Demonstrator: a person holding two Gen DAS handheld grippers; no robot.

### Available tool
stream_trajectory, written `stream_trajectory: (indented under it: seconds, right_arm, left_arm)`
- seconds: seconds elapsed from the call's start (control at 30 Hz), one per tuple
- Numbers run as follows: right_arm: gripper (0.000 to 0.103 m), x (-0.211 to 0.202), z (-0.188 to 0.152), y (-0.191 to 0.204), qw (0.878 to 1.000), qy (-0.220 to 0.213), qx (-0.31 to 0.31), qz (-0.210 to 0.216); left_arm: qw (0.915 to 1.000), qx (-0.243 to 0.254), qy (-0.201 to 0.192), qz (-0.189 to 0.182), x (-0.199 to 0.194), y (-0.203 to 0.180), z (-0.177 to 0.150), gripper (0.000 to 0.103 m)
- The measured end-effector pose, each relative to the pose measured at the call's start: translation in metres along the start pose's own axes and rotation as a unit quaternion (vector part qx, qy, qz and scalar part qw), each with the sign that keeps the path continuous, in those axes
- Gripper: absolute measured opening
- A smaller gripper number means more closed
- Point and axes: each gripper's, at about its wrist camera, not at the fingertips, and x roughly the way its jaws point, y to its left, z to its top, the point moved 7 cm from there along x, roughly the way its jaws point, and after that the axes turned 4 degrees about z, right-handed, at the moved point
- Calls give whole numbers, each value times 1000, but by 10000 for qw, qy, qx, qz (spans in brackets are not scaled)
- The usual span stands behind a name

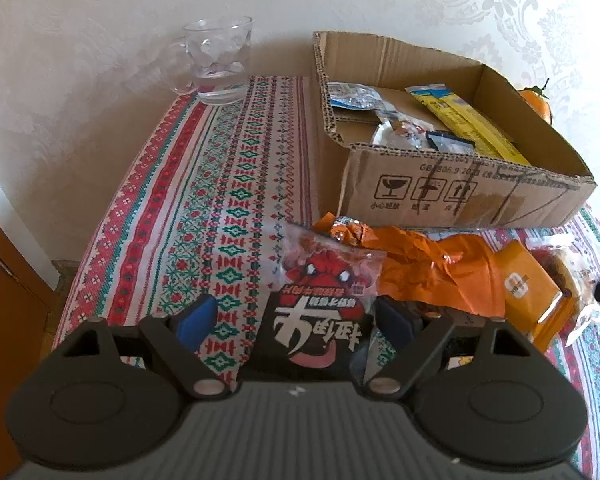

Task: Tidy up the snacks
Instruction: 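Grasp the black-red packet with the left gripper while the right grasps the round pastry packet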

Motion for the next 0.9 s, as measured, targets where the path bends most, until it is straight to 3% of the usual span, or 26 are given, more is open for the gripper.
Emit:
stream_trajectory:
  seconds: [0.17, 0.43, 0.63, 0.9]
  right_arm:
    - [103, 28, 9, 4, 9998, 179, 88, -11]
    - [103, 41, -14, -17, 9974, 661, 168, -254]
    - [103, 36, -21, -26, 9973, 680, -29, -281]
    - [103, 37, -20, -27, 9972, 681, -9, -304]
  left_arm:
    - [10000, 54, 13, -52, -2, -1, -1, 86]
    - [9992, 345, 142, -141, -2, -1, -5, 86]
    - [9980, 606, 140, -66, 1, 1, -2, 87]
    - [9988, 444, 201, -54, -2, 11, -6, 87]
